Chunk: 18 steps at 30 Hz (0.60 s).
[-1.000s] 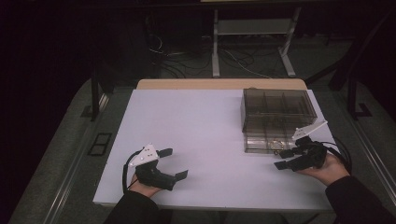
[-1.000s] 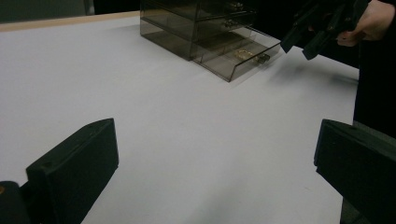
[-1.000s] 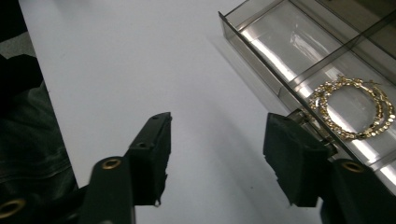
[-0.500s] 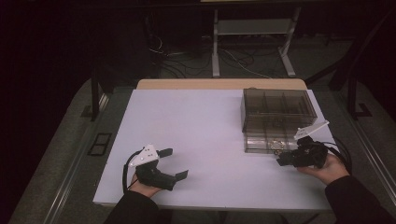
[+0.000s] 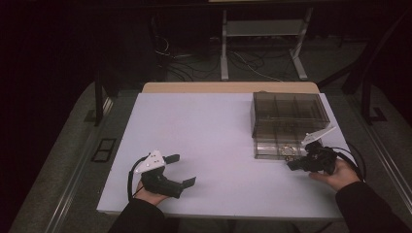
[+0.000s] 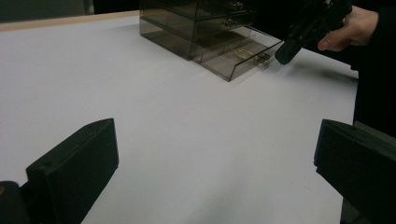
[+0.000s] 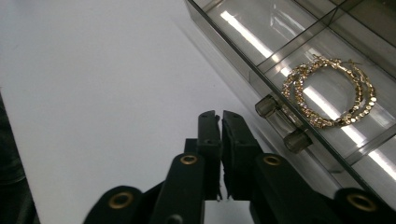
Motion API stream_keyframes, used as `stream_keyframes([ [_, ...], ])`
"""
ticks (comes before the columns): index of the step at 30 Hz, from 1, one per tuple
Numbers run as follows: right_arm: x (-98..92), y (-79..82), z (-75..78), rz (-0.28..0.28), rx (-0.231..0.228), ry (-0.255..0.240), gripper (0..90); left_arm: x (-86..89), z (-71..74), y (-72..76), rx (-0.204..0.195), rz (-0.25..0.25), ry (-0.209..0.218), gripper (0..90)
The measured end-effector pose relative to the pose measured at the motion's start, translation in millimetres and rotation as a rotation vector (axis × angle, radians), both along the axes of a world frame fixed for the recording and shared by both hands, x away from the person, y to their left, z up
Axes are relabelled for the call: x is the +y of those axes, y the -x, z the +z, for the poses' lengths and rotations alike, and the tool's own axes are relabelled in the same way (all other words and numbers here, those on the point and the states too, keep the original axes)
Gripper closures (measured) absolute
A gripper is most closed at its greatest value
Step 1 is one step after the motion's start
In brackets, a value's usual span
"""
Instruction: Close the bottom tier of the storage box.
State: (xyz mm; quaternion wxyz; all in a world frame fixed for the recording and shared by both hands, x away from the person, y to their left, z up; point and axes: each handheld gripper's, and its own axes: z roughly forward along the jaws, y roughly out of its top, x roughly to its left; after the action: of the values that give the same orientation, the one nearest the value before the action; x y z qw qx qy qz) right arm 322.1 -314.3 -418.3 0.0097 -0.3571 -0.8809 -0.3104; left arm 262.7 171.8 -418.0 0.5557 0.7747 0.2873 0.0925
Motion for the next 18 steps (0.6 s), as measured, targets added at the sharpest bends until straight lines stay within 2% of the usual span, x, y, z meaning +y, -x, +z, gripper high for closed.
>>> stream_keyframes([
  [3, 1.4, -2.0, -2.6, -0.011, 0.004, 0.015, 88.8, 0.1, 0.0, -0.1, 0.0, 0.0, 0.0, 0.0],
  [9, 3.8, -6.0, -7.2, -0.027, 0.008, 0.049, 89.0, 0.1, 0.0, 0.0, 0.0, 0.0, 0.001, 0.0],
  [18, 5.4, -10.7, -12.5, -0.038, 0.018, 0.071, 89.0, 0.1, 0.0, -0.1, 0.0, 0.001, -0.001, 0.0],
])
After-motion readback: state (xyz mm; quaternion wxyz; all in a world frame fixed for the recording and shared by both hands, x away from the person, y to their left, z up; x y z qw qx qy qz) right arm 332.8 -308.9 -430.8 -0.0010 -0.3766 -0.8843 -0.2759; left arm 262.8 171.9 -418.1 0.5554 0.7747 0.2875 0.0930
